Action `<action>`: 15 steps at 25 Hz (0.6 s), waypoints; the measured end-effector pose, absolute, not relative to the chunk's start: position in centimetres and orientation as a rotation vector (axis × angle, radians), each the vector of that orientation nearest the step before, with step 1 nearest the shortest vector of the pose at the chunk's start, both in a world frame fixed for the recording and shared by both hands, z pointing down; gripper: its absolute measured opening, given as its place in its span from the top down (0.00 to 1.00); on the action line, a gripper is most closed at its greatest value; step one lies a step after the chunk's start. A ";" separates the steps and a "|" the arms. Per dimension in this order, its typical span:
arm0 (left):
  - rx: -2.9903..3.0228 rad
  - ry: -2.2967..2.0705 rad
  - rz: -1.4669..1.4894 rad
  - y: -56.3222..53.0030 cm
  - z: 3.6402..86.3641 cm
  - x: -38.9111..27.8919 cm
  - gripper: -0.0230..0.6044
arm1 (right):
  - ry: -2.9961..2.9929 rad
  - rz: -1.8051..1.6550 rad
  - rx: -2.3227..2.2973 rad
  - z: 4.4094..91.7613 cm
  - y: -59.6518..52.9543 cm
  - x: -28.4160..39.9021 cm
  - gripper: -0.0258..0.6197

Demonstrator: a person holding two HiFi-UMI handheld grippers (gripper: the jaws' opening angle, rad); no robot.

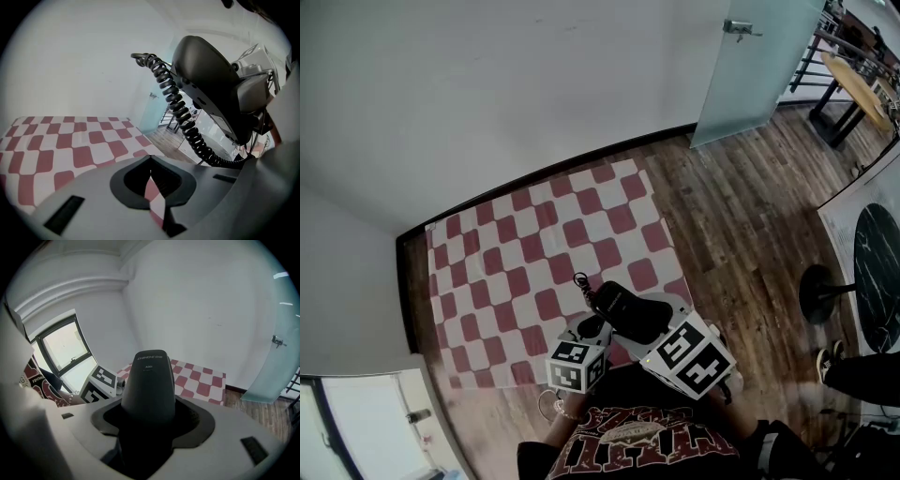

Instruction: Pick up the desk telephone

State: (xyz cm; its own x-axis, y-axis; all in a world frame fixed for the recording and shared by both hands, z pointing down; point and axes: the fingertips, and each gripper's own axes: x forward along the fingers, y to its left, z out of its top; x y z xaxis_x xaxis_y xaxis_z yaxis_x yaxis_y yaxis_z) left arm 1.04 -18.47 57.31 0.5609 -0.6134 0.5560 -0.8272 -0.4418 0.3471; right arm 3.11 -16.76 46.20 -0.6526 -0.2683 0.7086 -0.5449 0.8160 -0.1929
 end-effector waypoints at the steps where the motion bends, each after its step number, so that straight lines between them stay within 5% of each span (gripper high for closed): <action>1: 2.204 -1.151 0.469 -18.5 57.3 1.0 0.95 | -2.298 0.512 0.594 46.2 -16.8 3.1 0.52; 15: 2.205 -1.149 0.439 -18.4 56.8 1.7 0.95 | -2.283 0.480 0.587 46.5 -16.5 3.6 0.52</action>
State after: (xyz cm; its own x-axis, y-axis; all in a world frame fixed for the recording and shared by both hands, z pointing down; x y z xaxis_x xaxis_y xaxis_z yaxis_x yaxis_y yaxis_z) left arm 1.68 -18.39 56.85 0.5692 -0.6211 0.5387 -0.8221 -0.4400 0.3614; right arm 3.63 -16.52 46.54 -0.6377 -0.2694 0.7216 -0.5371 0.8271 -0.1658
